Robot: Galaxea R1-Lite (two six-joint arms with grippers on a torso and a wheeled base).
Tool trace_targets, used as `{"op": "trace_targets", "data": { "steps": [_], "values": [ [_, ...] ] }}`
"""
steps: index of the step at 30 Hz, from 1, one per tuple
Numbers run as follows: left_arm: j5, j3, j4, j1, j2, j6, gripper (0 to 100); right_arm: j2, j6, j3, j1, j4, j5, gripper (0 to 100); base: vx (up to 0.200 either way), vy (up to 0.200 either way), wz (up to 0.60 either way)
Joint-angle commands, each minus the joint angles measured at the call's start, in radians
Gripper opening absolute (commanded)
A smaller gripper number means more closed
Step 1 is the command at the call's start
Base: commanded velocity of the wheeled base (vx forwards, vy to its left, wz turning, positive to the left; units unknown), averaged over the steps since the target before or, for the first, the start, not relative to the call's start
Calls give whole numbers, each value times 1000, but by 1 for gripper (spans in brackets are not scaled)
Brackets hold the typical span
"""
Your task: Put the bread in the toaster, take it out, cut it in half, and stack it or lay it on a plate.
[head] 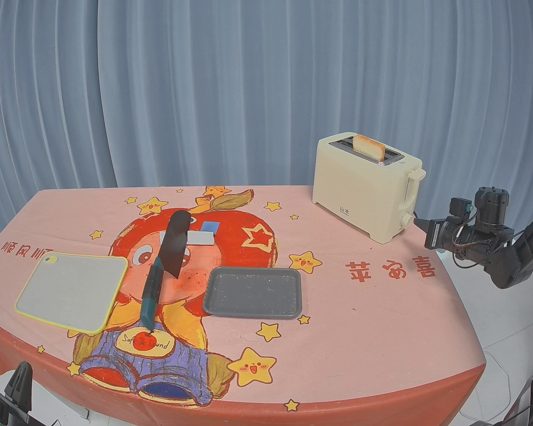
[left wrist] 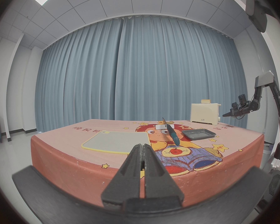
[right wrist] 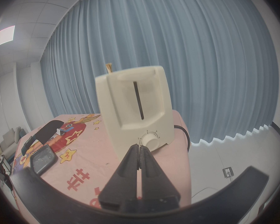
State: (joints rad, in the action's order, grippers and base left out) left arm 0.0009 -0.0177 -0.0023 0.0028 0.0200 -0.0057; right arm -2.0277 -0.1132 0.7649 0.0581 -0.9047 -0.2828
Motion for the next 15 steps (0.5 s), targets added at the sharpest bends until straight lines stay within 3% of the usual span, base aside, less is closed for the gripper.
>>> {"op": "trace_targets", "data": {
  "steps": [1,15],
  "values": [
    [1,18,-1,0,1,0,0,-54,0,10,-1,0,-1,0,0,0,0],
    [1,18,-1,0,1,0,0,-100,1,16,0,0,2,0,0,0,0]
  ]
}}
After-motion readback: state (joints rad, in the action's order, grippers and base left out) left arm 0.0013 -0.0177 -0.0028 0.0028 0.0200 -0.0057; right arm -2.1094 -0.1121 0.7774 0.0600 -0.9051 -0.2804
